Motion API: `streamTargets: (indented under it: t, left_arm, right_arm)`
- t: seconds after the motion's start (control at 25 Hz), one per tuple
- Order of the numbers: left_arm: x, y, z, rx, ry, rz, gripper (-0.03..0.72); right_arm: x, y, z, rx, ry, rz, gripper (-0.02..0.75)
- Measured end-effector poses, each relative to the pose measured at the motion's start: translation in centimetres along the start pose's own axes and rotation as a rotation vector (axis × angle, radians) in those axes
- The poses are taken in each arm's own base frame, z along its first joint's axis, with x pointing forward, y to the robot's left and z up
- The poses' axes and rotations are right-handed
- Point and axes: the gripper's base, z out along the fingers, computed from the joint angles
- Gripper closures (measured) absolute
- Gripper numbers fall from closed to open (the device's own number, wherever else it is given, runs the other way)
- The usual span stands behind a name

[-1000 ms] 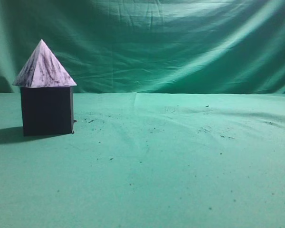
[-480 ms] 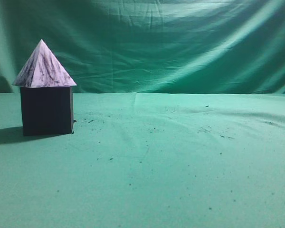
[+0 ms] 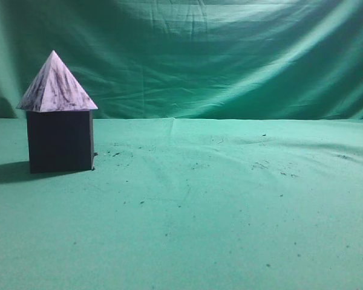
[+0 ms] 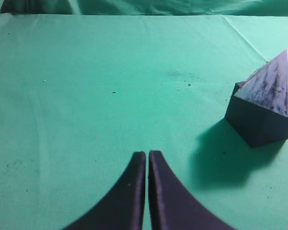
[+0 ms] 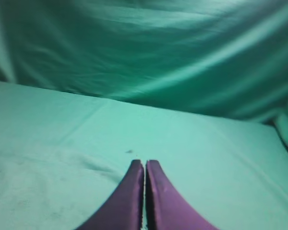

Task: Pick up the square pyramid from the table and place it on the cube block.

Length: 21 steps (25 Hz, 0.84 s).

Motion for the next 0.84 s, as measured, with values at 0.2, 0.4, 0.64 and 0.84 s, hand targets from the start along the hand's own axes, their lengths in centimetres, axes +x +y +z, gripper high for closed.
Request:
streamTargets:
  t: [0.2, 0.4, 0.64, 0.84]
  left_arm:
    - [0.0, 0.0, 0.0, 0.000, 0.000, 0.000, 0.688]
    - [0.0, 0.0, 0.0, 0.000, 0.000, 0.000, 0.688]
    - [0.0, 0.0, 0.0, 0.000, 0.000, 0.000, 0.688]
    - [0.0, 0.0, 0.0, 0.000, 0.000, 0.000, 0.688]
  right_arm:
    - [5.4, 0.0, 0.3, 0.116, 0.042, 0.071, 0.738]
    - [8.3, 0.3, 0.9, 0.112, 0.133, 0.110, 0.738]
    - [8.9, 0.4, 0.8, 0.102, 0.199, 0.119, 0.738]
    - [8.9, 0.4, 0.8, 0.101, 0.200, 0.120, 0.738]
